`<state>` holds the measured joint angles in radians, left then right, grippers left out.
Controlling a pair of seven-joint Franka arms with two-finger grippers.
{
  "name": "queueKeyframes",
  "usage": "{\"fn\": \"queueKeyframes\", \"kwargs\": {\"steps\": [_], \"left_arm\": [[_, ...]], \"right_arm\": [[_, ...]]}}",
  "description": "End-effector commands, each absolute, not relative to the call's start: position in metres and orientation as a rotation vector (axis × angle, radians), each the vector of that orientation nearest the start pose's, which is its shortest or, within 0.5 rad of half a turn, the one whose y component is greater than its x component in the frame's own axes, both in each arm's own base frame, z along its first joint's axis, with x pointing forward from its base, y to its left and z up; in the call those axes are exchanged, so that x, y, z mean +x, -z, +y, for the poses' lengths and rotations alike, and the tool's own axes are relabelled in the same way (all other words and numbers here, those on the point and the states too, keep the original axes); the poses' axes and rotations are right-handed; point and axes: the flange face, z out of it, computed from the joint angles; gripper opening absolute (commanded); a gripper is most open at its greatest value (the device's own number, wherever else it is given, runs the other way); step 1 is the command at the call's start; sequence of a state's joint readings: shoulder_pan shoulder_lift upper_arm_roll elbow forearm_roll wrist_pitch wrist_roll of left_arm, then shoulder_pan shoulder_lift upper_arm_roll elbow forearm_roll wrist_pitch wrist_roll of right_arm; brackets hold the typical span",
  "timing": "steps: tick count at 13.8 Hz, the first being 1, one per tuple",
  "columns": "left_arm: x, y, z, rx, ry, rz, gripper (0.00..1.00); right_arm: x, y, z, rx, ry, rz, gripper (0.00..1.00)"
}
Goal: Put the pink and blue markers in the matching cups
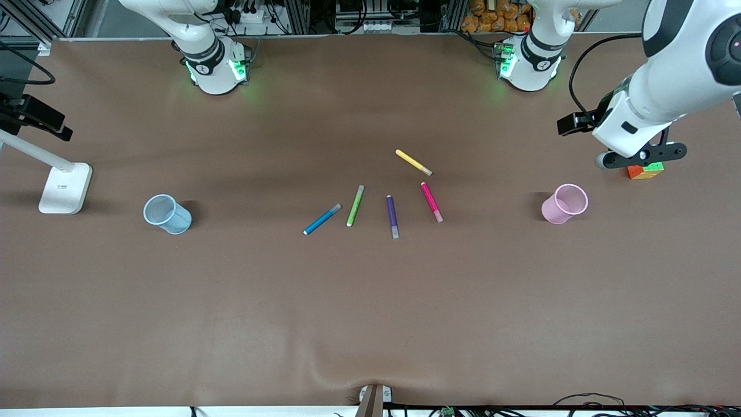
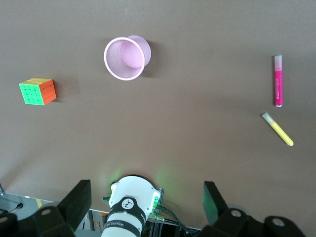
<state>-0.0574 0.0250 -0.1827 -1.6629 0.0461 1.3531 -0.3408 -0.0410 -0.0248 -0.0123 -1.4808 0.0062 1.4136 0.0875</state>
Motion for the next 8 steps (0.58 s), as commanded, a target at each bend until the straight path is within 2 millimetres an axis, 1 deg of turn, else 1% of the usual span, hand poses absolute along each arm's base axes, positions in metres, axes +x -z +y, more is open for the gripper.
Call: {"fn": "queueKeyframes", "kwargs": {"steps": [1, 2, 3, 6, 8], "left_arm": [[0.511, -0.55, -0.124, -2.974, -0.478, -0.168, 1.0], [0.51, -0.55, -0.124, -2.975, -0.481, -0.168, 1.0], [0.509, -0.546, -0.127, -2.97, -0.487, -0.158, 1.0], [0.51, -0.528, -0.125, -2.968, -0.494, -0.161, 1.0], [0.511, -0.516, -0.123, -2.972, -0.484, -0.169, 1.0]], "right_arm": [[0.532, -0.663, -0.037, -3.105, -0.076, 0.226, 1.0], [0.533, -0.662, -0.035, -3.107, -0.081, 0.224, 1.0], [0.532, -0.664, -0.038, -3.105, -0.076, 0.228, 1.0], [0.532, -0.664, -0.036, -3.105, -0.079, 0.223, 1.0], [0.532, -0.664, -0.03, -3.106, -0.077, 0.214, 1.0]]}}
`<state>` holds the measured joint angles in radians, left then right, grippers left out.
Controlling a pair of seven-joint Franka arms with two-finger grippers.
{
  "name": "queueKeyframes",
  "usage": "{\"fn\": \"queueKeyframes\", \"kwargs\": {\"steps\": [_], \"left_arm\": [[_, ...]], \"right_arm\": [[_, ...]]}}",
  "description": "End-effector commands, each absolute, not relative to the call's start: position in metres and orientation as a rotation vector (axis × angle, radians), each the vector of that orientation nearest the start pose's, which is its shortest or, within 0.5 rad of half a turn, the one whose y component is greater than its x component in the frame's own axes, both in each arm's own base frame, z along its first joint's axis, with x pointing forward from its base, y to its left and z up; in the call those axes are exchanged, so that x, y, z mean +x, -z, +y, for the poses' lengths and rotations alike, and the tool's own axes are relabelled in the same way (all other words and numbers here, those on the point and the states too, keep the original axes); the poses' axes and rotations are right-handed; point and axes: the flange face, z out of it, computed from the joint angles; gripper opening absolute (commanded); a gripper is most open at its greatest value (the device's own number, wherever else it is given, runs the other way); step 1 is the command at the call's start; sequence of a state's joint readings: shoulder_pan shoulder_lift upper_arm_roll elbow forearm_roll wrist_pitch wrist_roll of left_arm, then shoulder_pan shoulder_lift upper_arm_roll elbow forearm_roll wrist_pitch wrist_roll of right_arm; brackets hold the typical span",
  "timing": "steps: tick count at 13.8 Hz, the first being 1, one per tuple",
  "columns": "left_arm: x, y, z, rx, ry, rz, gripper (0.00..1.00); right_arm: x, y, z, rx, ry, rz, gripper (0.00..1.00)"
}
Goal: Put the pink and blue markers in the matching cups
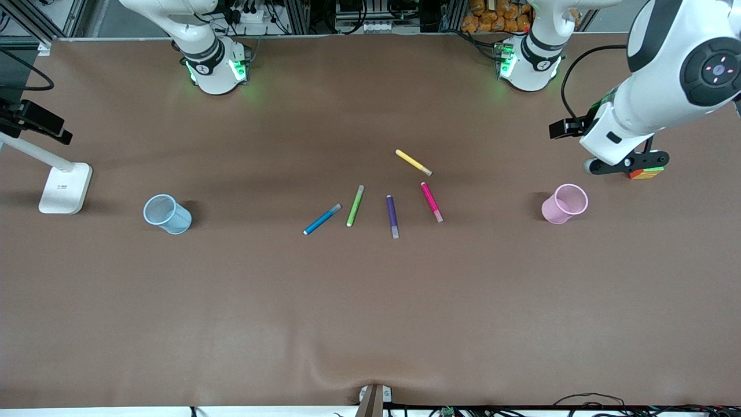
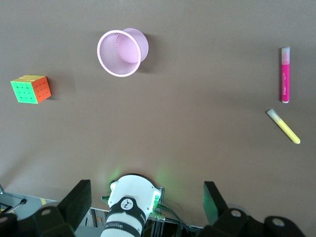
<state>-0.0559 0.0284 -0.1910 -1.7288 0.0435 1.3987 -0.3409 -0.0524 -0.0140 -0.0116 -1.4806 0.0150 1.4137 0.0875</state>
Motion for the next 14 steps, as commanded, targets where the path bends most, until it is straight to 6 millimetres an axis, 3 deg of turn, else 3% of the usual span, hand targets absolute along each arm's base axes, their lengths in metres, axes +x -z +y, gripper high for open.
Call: {"fn": "queueKeyframes", "kwargs": {"steps": [1, 7, 9, 10, 12, 14], "left_arm": [[0.512, -0.513, -0.121, -2.975, -0.475, -0.171, 1.0], [0.518, -0.5, -0.108, -2.974, -0.447, -0.185, 1.0], [0.52, -0.501, -0.104, -2.979, -0.433, -0.187, 1.0], [0.523, -0.499, -0.099, -2.976, -0.431, -0.196, 1.0], [0.527, -0.495, -0.092, -2.934, -0.402, -0.172, 1.0], [0.531, -0.491, -0.086, -2.933, -0.406, -0.181, 1.0]], "right_arm": [[0.532, -0.664, -0.03, -3.105, -0.077, 0.216, 1.0], [0.532, -0.664, -0.032, -3.106, -0.077, 0.216, 1.0], [0.536, -0.659, -0.019, -3.125, -0.094, 0.185, 1.0], [0.539, -0.652, -0.02, -3.127, -0.115, 0.19, 1.0], [0.54, -0.649, -0.043, -3.103, -0.119, 0.242, 1.0], [0.547, -0.637, -0.044, -3.104, -0.157, 0.239, 1.0]]}}
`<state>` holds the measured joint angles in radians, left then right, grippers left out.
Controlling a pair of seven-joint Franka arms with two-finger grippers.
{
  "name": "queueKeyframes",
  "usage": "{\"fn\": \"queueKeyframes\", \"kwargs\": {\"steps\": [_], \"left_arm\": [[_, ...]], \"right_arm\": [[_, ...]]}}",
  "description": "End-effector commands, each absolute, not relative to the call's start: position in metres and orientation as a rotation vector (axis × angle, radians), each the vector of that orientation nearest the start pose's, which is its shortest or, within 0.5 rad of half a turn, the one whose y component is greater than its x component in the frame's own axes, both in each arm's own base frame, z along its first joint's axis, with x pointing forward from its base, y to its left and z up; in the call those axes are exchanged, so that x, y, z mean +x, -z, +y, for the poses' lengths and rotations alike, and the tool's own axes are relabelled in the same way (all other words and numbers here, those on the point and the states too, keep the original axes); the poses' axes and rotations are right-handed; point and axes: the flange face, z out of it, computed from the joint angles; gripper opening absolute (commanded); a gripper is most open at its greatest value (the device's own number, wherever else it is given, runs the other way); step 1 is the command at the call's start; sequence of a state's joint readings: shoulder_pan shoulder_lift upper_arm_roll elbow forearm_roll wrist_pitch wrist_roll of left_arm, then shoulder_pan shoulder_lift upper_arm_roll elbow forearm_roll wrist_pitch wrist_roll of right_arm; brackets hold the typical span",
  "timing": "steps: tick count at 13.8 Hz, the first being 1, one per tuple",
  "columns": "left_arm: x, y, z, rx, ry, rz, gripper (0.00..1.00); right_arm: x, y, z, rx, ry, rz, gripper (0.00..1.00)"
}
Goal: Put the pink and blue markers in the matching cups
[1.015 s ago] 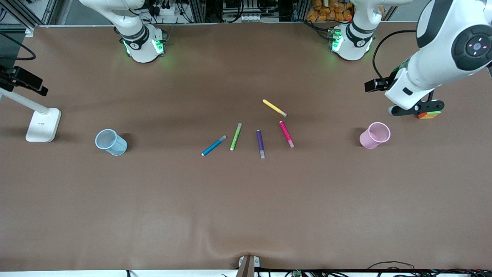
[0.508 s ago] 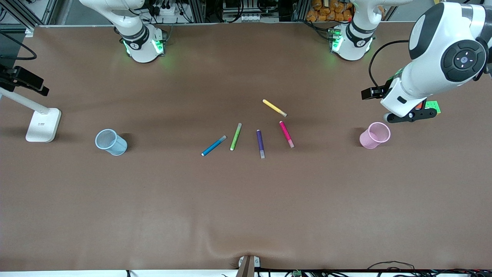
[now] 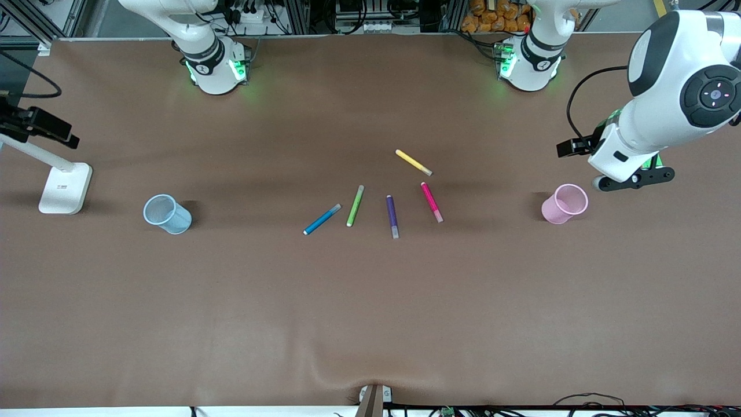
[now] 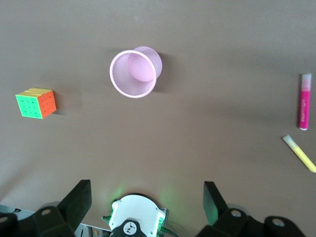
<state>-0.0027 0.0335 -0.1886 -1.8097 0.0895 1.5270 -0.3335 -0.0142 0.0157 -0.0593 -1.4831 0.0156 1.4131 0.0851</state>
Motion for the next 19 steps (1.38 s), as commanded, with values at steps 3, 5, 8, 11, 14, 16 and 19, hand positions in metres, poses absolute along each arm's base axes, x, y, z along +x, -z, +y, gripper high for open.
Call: {"fn": "queueKeyframes", "kwargs": {"steps": [3, 5, 8, 11, 14, 16, 19], "left_arm": [[0.534, -0.489, -0.074, -2.934, -0.394, -0.182, 1.0], [0.537, -0.483, -0.06, -2.947, -0.386, -0.168, 1.0], [0.537, -0.461, -0.054, -2.959, -0.358, -0.165, 1.0], [0.539, -0.443, -0.055, -2.974, -0.32, -0.166, 1.0], [0.539, -0.415, -0.063, -3.005, -0.346, -0.2, 1.0], [0.54, -0.4, -0.073, -3.016, -0.398, -0.226, 1.0], [0.537, -0.376, -0.12, -3.016, -0.478, -0.349, 1.0]], "right_arm": [[0.551, -0.629, -0.043, -3.11, -0.177, 0.238, 1.0], [0.575, -0.574, -0.04, -3.106, -0.339, 0.231, 1.0], [0.578, -0.558, -0.032, -3.108, -0.432, 0.215, 1.0], [0.578, -0.546, -0.033, -3.09, -0.476, 0.222, 1.0], [0.578, -0.542, -0.023, -3.088, -0.507, 0.244, 1.0], [0.586, -0.524, -0.012, -3.092, -0.538, 0.3, 1.0], [0.603, -0.49, 0.027, -3.109, -0.531, 0.476, 1.0]]}}
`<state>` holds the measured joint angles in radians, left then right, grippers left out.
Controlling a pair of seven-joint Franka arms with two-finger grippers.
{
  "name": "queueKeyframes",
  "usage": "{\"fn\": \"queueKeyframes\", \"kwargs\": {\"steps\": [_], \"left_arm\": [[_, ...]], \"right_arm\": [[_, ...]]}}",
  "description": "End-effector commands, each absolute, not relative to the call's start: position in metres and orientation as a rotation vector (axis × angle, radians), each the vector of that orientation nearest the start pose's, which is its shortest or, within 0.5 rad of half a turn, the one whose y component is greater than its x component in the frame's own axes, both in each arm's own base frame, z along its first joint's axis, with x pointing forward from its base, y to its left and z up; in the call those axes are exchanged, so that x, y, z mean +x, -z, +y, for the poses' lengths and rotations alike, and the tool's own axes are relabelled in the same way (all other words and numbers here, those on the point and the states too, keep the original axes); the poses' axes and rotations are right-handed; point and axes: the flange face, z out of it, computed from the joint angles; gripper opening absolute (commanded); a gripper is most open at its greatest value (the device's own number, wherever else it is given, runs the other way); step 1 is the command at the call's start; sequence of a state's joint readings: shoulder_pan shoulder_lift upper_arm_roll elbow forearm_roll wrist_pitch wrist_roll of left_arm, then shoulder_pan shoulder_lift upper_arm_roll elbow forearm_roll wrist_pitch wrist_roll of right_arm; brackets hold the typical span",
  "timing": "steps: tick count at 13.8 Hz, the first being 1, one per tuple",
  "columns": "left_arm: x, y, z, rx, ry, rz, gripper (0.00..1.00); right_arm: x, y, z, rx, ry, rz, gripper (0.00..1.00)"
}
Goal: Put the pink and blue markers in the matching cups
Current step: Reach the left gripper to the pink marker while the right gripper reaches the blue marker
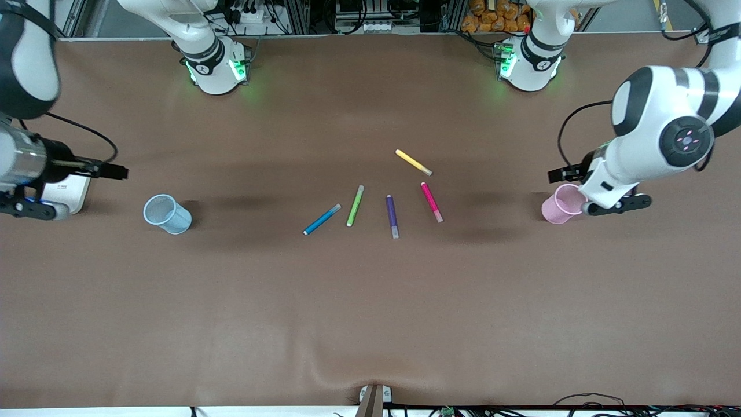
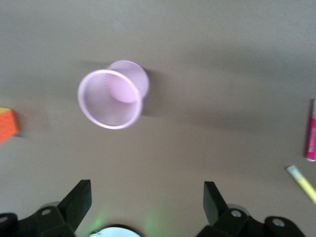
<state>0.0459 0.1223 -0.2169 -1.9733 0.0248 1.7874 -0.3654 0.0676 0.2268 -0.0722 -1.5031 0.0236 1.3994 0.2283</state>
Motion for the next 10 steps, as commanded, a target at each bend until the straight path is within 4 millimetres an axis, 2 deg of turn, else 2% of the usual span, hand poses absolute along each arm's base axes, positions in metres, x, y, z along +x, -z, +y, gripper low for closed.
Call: {"fn": "queueKeyframes", "kwargs": {"steps": [1, 4, 6, 7, 9, 10], "left_arm": [[0.536, -0.362, -0.138, -2.996, -0.509, -0.387, 1.0], [0.54, -0.322, -0.194, -2.976, -0.626, -0.549, 1.0], [0.54, -0.301, -0.248, -2.9, -0.657, -0.728, 1.0], [0.544, -0.29, -0.269, -2.864, -0.667, -0.812, 1.0], [0.55, -0.267, -0.301, -2.845, -0.689, -0.834, 1.0], [0.554, -0.257, -0.308, -2.852, -0.689, -0.826, 1.0]], "right_arm": [[0.608, -0.476, 0.034, -3.109, -0.531, 0.531, 1.0], [0.615, -0.45, 0.06, -3.046, -0.524, 0.642, 1.0], [0.616, -0.429, 0.079, -3.0, -0.515, 0.724, 1.0], [0.614, -0.417, 0.092, -2.996, -0.514, 0.753, 1.0], [0.608, -0.405, 0.115, -2.987, -0.531, 0.822, 1.0], [0.604, -0.402, 0.132, -2.987, -0.541, 0.85, 1.0]]}}
